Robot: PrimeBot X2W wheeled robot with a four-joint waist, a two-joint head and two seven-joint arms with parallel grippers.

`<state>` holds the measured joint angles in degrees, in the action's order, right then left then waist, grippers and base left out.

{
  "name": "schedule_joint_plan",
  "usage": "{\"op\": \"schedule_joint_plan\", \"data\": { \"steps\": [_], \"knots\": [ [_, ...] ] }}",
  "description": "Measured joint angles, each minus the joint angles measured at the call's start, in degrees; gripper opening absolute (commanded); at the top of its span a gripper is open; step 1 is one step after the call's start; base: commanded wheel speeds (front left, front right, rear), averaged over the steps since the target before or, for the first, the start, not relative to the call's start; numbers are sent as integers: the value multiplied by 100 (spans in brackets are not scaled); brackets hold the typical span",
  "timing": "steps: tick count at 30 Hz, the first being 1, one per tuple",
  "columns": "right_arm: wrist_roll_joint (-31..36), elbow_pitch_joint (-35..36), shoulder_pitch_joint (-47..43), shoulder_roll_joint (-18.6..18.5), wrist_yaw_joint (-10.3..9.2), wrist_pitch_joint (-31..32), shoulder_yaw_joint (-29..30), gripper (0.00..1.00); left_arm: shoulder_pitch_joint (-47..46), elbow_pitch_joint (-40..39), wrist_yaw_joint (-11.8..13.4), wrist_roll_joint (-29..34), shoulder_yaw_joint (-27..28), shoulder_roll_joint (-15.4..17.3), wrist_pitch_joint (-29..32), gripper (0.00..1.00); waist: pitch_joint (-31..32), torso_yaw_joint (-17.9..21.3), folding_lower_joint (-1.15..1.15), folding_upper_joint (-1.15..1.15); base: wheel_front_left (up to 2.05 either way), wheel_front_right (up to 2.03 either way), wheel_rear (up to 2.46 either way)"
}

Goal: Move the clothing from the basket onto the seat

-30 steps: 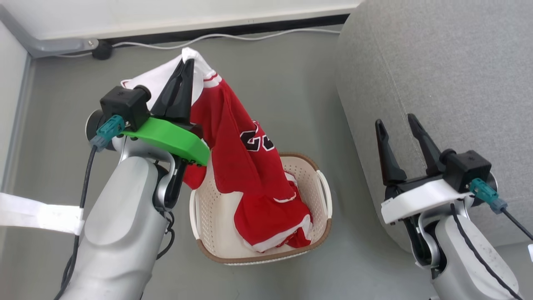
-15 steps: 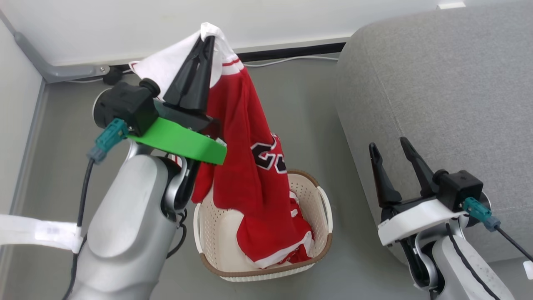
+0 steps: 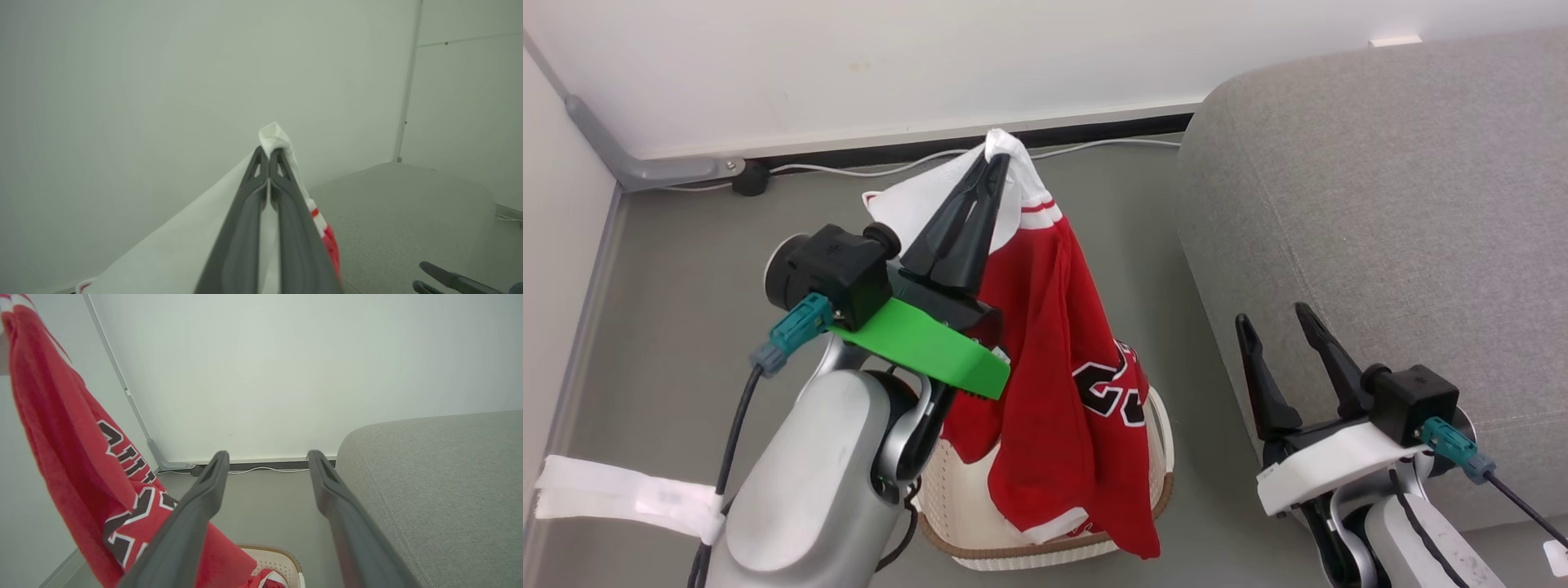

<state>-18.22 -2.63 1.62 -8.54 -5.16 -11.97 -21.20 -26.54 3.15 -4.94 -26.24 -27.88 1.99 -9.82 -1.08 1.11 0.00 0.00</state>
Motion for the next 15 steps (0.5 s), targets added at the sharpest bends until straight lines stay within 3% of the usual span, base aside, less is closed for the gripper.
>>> {"op": "schedule_joint_plan", "data": {
  "steps": [15],
  "knots": [
    [0,272,-87,-14,-48,77,5,100,287,-549,234,-3,-24,68,298,0,29,16,0,0,0,0,0]
  ]
}}
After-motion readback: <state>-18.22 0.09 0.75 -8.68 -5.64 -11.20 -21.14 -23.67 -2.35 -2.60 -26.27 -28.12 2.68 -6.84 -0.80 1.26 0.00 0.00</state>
